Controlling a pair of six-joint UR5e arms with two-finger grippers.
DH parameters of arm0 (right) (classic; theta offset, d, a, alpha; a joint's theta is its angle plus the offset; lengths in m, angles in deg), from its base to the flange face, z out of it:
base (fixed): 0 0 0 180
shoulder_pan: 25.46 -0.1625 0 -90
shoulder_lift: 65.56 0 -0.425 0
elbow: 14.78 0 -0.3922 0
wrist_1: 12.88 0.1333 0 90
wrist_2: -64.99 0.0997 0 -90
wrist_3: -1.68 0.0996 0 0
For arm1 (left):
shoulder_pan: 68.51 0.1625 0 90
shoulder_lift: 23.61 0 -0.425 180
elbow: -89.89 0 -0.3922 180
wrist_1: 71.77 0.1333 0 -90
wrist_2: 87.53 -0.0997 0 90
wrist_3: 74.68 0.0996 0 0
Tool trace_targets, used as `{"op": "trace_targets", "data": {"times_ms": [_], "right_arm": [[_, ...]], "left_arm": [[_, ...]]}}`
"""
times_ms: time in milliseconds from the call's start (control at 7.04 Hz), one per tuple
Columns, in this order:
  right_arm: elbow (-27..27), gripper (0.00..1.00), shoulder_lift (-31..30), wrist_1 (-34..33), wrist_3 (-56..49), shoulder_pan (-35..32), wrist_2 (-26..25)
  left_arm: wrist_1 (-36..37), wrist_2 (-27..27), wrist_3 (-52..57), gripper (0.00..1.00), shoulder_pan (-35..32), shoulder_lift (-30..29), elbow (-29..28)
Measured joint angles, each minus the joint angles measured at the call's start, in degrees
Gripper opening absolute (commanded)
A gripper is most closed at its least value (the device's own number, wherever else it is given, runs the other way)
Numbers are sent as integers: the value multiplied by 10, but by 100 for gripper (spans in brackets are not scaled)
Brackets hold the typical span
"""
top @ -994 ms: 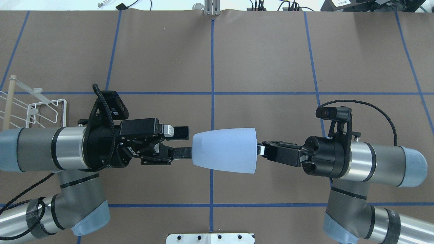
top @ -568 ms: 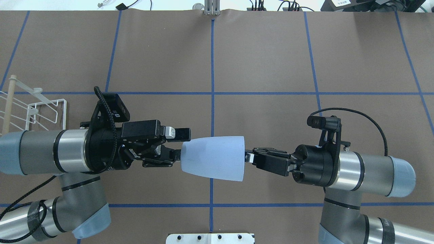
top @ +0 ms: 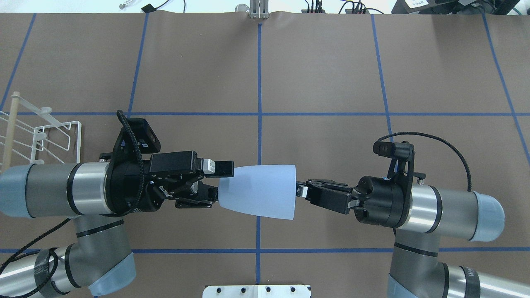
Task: Hang cup on cup holder
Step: 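Close the left gripper on the cup's base held out by the right gripper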
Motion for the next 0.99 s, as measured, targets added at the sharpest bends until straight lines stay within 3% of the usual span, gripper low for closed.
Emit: {"op": "trace_targets", "data": {"times_ms": [142,284,426,568,710,852,994], "right_arm": [[-1,0,0,0,0,0,-1],[-1,0,0,0,0,0,-3],[-1,0,0,0,0,0,-4],[-1,4,0,0,0,0,-5],[-1,68,1,0,0,0,-8],[-1,100,3,0,0,0,-10],[0,100,9,0,0,1,-12]], "left_arm": [[-1,0,0,92,1,0,0],[-1,0,0,82,2,0,0],[-1,0,0,67,2,0,0],[-1,0,0,45,2,0,0],[-2,0,0,26,2,0,-1],[-6,0,0,14,2,0,-1],[-14,0,0,10,3,0,-5]]}}
